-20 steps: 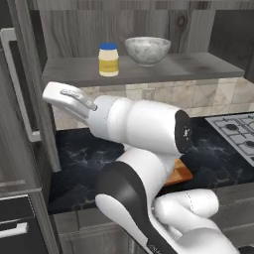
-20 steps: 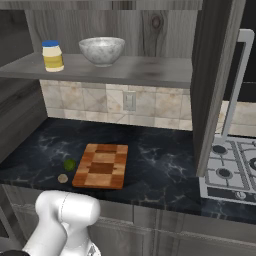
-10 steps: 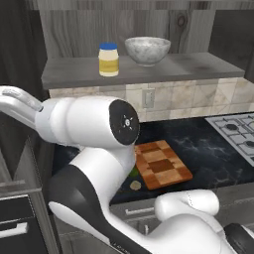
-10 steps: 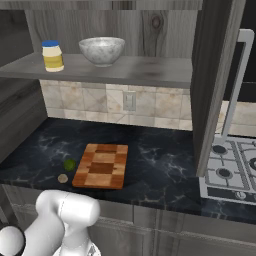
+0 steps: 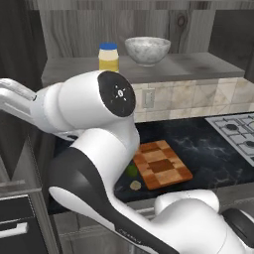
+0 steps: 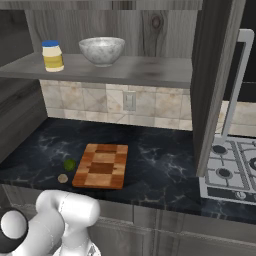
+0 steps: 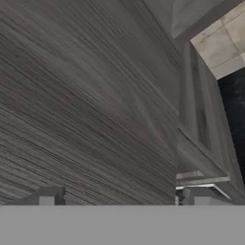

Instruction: Open the cabinet. Place the bowl and condiment on the counter. Then place the lime and garlic on the cutting board.

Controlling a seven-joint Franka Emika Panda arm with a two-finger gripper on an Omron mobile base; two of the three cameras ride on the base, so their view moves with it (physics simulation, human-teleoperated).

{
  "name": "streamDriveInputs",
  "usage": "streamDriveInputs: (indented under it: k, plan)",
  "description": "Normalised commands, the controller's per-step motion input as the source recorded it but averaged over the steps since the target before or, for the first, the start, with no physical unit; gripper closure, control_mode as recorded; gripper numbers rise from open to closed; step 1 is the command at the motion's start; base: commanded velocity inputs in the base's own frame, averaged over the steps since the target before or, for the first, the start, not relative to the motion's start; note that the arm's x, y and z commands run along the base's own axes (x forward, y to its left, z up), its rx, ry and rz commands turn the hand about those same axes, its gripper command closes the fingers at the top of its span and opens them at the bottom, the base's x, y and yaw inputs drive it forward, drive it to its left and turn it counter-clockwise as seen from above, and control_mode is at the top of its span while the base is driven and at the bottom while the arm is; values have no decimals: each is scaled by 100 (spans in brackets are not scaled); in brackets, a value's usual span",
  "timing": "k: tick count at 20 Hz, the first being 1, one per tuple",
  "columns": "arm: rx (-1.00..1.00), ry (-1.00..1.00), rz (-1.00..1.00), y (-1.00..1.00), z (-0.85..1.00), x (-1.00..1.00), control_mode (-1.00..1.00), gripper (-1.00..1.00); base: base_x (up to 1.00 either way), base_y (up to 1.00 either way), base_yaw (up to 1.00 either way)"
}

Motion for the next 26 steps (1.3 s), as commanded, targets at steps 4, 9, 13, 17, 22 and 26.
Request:
streamDriveInputs:
  k: [4,9,13,17,22,26]
  plan:
    - [-2,0,0,-6,1,-8,-100,-100,0,0,0]
    - [1,1,-4,-51,40,-14,-100,-100,0,0,0]
    - [2,0,-6,-69,40,-11,-100,-100,0,0,0]
    - [1,1,-7,-71,32,-11,-100,-100,0,0,0]
    - [0,0,-10,-78,19,-13,-100,-100,0,0,0]
    - [-2,0,-12,-78,-3,-29,-100,-100,0,0,0]
